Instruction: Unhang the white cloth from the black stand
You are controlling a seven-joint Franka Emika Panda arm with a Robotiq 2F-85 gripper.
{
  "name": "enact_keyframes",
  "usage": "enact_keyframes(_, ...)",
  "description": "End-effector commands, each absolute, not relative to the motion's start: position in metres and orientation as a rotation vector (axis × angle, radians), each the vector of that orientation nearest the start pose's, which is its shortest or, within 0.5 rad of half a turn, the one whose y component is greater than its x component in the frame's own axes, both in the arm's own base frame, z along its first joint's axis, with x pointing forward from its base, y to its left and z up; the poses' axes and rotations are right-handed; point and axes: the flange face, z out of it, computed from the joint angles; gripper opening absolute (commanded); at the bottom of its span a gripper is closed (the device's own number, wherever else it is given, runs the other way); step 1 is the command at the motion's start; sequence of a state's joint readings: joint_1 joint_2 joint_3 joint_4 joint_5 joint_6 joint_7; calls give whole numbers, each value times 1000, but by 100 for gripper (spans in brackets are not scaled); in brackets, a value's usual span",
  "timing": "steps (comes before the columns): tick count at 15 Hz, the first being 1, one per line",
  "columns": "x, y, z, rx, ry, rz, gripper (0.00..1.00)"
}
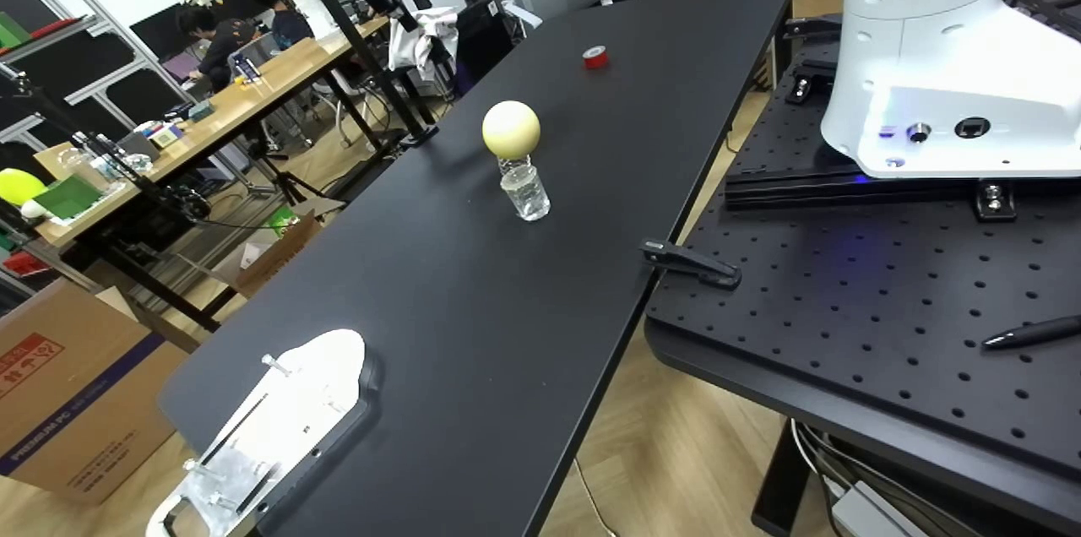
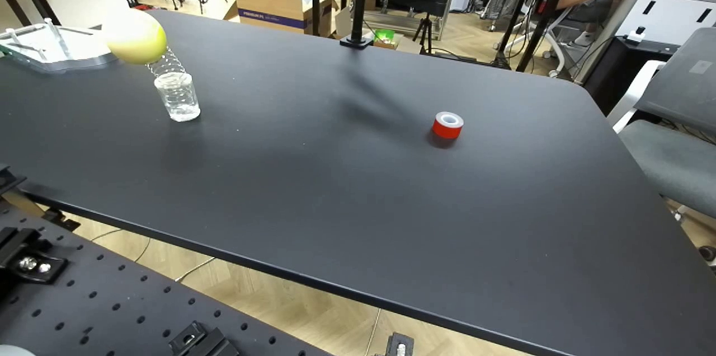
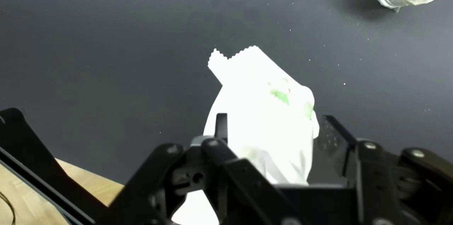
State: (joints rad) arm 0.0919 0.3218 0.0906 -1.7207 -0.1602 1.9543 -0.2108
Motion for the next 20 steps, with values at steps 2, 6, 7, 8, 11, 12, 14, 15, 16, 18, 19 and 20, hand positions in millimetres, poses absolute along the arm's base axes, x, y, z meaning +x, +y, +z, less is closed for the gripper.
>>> enact_keyframes(2, 637, 104, 404, -3171, -767, 172, 31)
enact_keyframes(6, 630, 105, 407, -3150, -791, 212, 5)
enact_keyframes(7, 627, 104, 406, -3147, -792, 227, 1)
enact_keyframes(8, 622, 103, 407, -3141, -789, 245, 0)
enact_keyframes(11, 603, 101, 414, -3133, -780, 272, 2)
enact_keyframes(12, 592, 99, 418, -3132, -776, 277, 2)
enact_keyframes(14, 568, 95, 428, -3139, -760, 267, 2)
enact_keyframes(15, 554, 91, 432, -3148, -743, 255, 2)
enact_keyframes(16, 541, 87, 436, -3156, -731, 251, 2)
enact_keyframes(18, 517, 76, 441, -3179, -681, 238, 2)
enact_keyframes(19, 507, 70, 442, -3184, -647, 234, 2)
enact_keyframes(20, 497, 61, 442, -3185, -610, 228, 2)
